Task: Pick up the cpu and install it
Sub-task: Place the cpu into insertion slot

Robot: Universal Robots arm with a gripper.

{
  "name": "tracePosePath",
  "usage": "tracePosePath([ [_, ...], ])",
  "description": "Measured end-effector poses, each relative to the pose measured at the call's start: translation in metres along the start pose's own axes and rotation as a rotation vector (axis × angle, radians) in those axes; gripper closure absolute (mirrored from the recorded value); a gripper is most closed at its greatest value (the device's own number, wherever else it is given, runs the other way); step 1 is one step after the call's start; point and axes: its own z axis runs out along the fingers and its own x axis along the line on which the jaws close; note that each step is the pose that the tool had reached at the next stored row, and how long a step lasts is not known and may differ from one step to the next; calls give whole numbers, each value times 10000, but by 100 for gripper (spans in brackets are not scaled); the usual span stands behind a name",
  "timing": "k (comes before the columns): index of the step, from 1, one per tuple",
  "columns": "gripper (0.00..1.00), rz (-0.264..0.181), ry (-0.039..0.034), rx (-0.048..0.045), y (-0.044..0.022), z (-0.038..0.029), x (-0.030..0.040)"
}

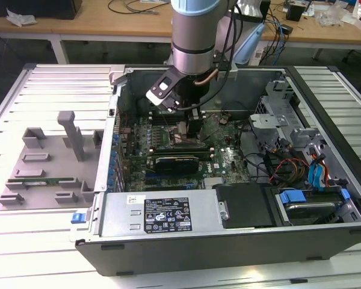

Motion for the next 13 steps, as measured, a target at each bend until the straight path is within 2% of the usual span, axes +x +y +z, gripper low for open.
tracePosePath([
  [2,45,6,-46,4,0,42,28],
  [13,45,11,-75,5,-12,183,44],
])
